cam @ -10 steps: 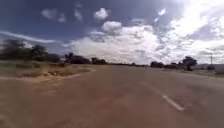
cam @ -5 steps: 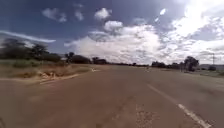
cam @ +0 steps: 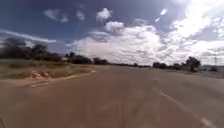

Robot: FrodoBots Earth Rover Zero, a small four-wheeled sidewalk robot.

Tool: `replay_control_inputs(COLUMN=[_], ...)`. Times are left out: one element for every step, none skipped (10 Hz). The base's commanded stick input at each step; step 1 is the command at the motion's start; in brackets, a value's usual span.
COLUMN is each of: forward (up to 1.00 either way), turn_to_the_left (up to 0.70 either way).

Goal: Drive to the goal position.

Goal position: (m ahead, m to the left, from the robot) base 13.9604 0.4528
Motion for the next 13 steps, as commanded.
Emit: replay_control_inputs(forward=[0.97,0.83,0.84,0.85,0.93,0.93,0.93,0.88,0.88,0.88,0.88,0.89,0.9], turn_to_the_left=[0.0,0.0,0.0,0.0,0.0,0.0,0.0,0.0,0.0,0.0,0.0,0.0,0.0])
